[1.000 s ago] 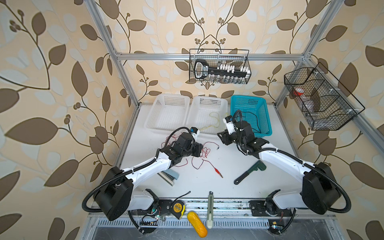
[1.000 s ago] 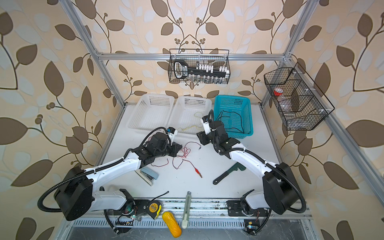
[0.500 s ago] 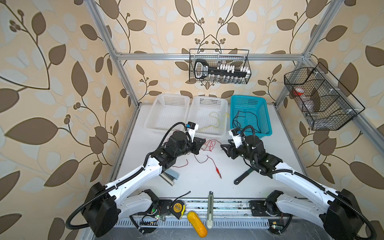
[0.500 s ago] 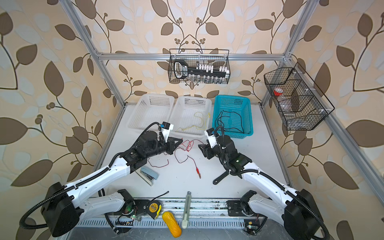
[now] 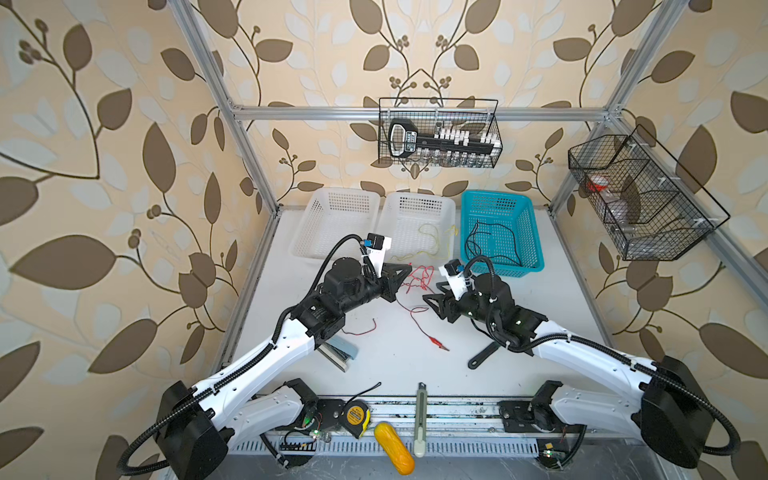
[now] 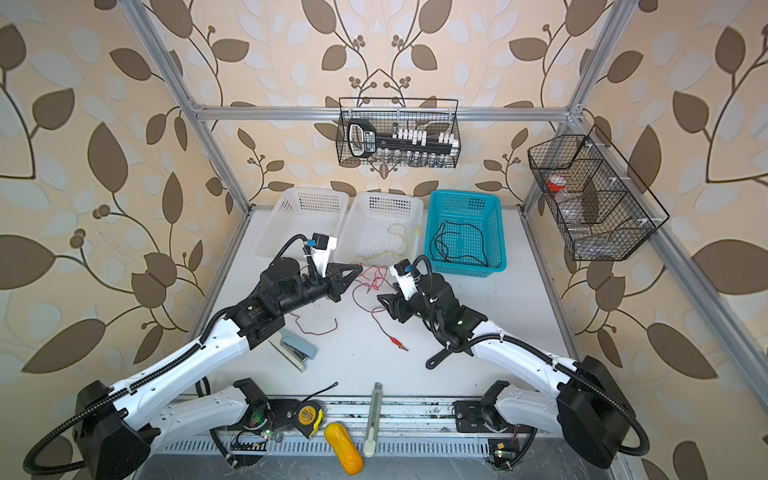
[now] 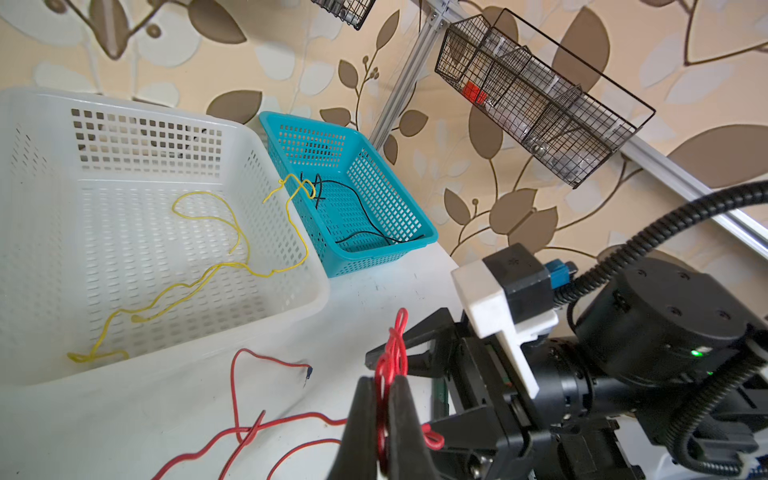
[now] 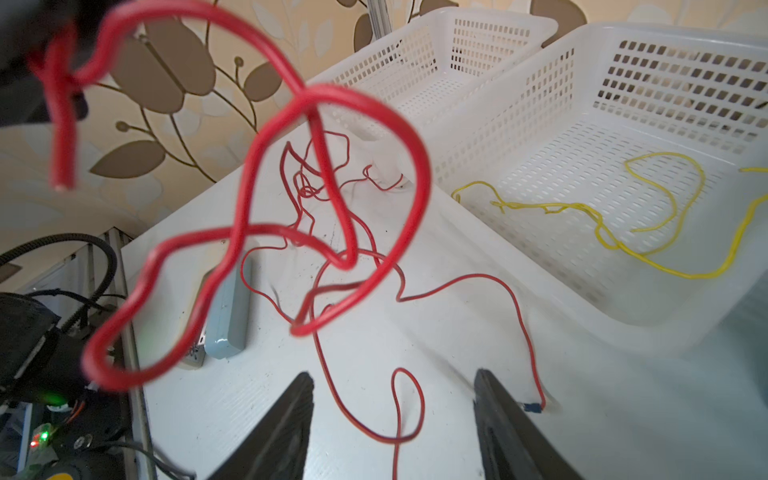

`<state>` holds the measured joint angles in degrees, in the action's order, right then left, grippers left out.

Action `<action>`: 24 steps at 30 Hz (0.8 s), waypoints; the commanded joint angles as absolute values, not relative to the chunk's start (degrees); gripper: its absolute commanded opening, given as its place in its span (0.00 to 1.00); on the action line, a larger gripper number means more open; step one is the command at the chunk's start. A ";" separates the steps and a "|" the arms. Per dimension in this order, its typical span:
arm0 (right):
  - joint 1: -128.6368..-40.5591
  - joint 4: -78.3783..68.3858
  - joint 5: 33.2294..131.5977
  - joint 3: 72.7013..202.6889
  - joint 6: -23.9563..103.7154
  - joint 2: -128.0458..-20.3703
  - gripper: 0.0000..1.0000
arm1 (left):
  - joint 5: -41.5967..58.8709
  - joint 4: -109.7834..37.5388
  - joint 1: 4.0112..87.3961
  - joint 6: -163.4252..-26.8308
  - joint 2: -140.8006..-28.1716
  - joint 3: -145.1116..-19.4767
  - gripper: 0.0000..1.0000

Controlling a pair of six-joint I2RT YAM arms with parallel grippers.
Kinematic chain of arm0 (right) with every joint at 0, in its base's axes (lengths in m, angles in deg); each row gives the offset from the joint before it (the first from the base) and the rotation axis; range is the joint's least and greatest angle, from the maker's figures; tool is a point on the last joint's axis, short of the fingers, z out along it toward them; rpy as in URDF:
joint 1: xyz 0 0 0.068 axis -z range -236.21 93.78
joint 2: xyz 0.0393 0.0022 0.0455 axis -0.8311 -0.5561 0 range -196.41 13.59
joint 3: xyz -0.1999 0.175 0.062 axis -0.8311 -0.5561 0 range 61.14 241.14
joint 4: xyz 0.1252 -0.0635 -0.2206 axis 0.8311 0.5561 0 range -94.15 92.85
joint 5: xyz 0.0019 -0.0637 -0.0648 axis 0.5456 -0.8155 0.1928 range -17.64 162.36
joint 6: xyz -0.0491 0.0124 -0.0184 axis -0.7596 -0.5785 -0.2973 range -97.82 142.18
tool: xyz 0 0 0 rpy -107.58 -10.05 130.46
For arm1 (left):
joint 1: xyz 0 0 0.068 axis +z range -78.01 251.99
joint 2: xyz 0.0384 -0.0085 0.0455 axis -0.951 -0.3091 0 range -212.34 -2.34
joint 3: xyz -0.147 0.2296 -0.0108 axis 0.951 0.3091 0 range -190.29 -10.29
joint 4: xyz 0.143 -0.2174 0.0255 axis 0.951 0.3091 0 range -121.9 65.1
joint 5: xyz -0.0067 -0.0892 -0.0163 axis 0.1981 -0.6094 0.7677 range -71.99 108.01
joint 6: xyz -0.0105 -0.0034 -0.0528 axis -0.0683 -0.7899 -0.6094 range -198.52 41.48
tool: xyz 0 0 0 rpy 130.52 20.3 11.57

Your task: Untangle the cables

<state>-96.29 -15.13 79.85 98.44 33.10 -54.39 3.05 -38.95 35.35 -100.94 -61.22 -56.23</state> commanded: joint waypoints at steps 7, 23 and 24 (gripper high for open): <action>-96.56 -28.88 78.77 100.79 37.44 -58.10 0.53 | -0.80 -43.86 35.87 -103.39 -59.58 -56.57 0.00; -96.58 -28.34 75.72 100.36 36.83 -54.02 0.36 | 1.08 -42.99 35.85 -104.34 -57.91 -52.51 0.00; -96.62 -28.23 75.52 100.26 36.85 -53.91 0.38 | 1.18 -42.98 35.86 -104.36 -57.81 -52.35 0.00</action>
